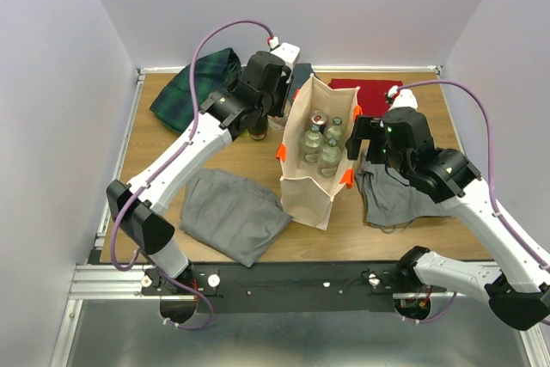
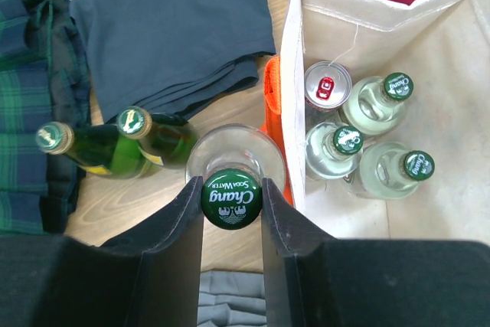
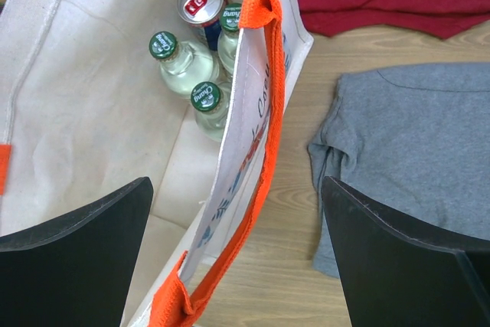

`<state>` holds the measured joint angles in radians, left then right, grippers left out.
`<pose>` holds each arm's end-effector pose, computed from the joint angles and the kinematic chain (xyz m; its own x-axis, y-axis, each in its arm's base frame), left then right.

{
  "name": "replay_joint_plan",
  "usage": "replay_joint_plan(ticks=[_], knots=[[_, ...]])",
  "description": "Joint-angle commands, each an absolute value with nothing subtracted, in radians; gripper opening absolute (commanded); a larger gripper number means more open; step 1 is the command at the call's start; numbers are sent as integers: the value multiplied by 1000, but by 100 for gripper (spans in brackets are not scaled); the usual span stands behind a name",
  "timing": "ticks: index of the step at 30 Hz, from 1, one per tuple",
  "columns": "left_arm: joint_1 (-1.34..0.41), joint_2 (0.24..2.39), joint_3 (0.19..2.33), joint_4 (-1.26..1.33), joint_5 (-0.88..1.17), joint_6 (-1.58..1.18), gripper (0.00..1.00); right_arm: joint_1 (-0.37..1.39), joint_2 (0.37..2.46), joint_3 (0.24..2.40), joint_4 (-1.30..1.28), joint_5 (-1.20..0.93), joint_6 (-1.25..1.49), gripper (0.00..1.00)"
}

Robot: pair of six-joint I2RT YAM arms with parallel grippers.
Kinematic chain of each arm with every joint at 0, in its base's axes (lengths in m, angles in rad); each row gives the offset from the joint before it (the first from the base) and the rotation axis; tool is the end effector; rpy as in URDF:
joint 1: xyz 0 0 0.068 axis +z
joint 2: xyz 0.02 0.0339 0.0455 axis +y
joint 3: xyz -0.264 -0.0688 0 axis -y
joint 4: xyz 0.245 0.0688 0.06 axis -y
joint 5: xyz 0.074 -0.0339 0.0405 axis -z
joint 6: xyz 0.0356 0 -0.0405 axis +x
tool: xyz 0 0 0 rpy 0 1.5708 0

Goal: Take the beverage out of the canvas bag
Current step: Place the drink at the center of the board.

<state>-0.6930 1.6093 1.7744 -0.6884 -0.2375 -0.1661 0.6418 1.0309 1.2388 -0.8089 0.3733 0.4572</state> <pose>0.2793 -0.2210 0.4225 -0.4559 0.1697 -0.8737 0.3942 0.9186 -0.0273 0.1680 0.1093 0.3886 -0.5461 0.1050 -0.8311 -0.0840 0.9802 0.1790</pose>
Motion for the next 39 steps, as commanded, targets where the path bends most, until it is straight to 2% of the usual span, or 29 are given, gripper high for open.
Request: replay_joint_plan(ticks=[1,10,39], knots=[[-686,1629,1761,-496,-216,-144,0,647,1042,1278,-819,379,476,100],[-673,1681,1687,-405,-239,-141,0,647,1075,1295,-807,373,450,100],[-609,1898,1758,-331,-192,-169,0,647,1091,1313,-818,400,433,100]])
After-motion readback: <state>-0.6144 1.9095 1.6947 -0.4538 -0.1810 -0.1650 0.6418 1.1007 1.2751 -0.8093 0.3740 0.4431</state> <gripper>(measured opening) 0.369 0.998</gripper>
